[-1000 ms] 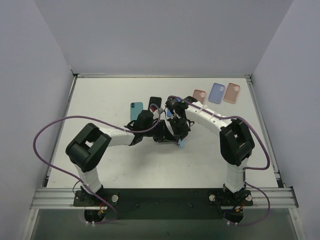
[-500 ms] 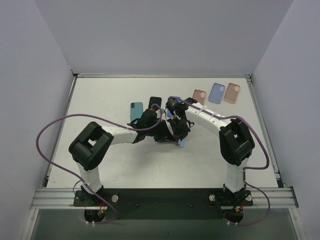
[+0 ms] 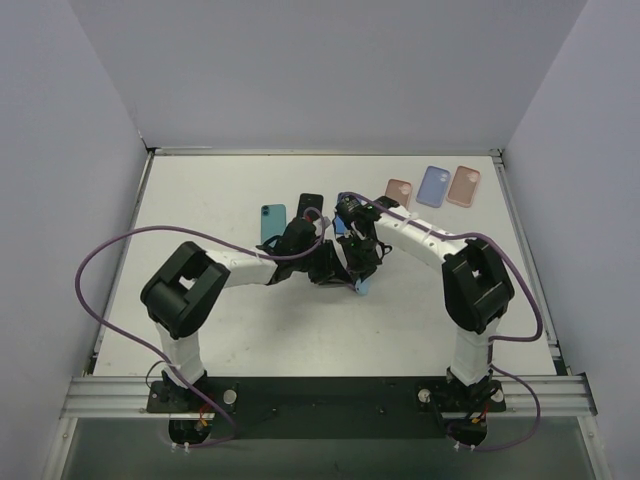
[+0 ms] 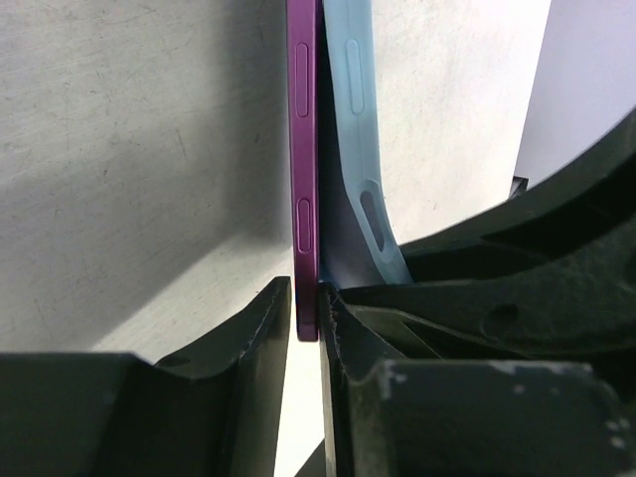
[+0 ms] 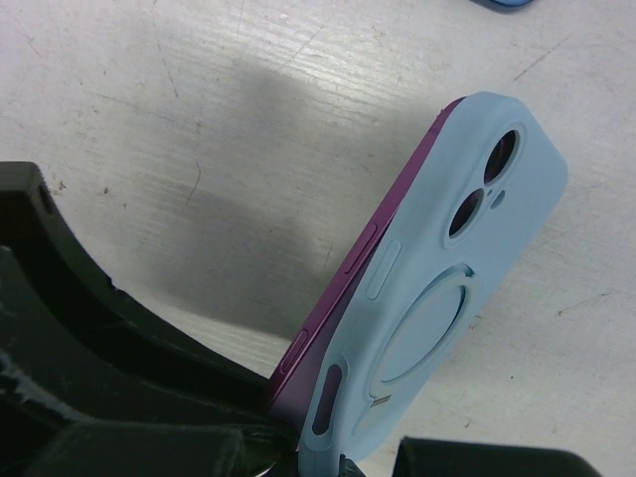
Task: Take the phone out of the phone case
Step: Remove the phone case from the phone, then place the phone at the center of the board, then place the phone case at the center of the board.
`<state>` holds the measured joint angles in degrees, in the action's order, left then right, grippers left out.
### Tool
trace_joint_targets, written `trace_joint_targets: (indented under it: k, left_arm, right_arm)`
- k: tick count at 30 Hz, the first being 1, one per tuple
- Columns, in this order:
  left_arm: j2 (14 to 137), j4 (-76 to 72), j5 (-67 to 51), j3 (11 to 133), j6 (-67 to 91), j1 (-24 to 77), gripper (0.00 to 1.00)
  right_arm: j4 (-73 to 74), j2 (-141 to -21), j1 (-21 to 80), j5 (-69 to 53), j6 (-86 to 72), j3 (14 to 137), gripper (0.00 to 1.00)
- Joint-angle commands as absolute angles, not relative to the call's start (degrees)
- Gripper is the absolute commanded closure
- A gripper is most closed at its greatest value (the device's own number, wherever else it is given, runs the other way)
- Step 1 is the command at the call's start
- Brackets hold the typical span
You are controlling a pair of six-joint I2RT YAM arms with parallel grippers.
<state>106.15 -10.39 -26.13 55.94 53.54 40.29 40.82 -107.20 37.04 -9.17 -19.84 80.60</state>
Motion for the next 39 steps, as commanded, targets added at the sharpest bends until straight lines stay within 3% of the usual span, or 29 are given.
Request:
trace_joint_targets:
  k: [1, 7, 8, 9, 20, 25, 32, 39]
  left_arm:
    - [110.1, -7.7, -21.1, 56.6, 51.9, 41.2, 0.71]
    - [111.4, -6.7, -21.8, 57.8, 51.2, 41.5, 0.71]
    - [111.4, -6.6, -21.9, 57.9, 51.2, 41.5, 0.89]
    - [111.4, -6.6, -21.7, 57.9, 51.3, 41.5, 1.0]
    - [104.0, -4.0, -21.4, 55.4, 50.0, 37.7, 1.0]
    - [99.2, -4.7, -26.5, 54.0, 49.0, 33.8, 1.0]
    - [89.1, 3.3, -29.2, 56.8, 43.0, 25.9, 1.0]
    - [86.6, 10.3, -30.3, 57.1, 37.8, 12.1, 1.0]
  right_arm:
    - [37.9, -99.8, 38.9, -25.8, -23.8, 82.2, 1.0]
    - [37.2, -99.1, 38.8, -26.7, -24.2, 81.9, 1.0]
    - [37.2, -99.1, 38.7, -26.7, -24.2, 81.7, 1.0]
    - [37.1, -99.1, 38.7, -26.7, -24.2, 81.6, 1.0]
    - [37.5, -92.0, 32.1, -26.3, -22.2, 74.8, 1.0]
    - [38.5, -86.5, 28.5, -23.7, -21.9, 73.0, 1.0]
    - [34.6, -81.6, 22.9, -20.3, -25.6, 70.3, 1.0]
    - [28.4, -79.2, 18.6, -21.0, -29.7, 66.5, 1.0]
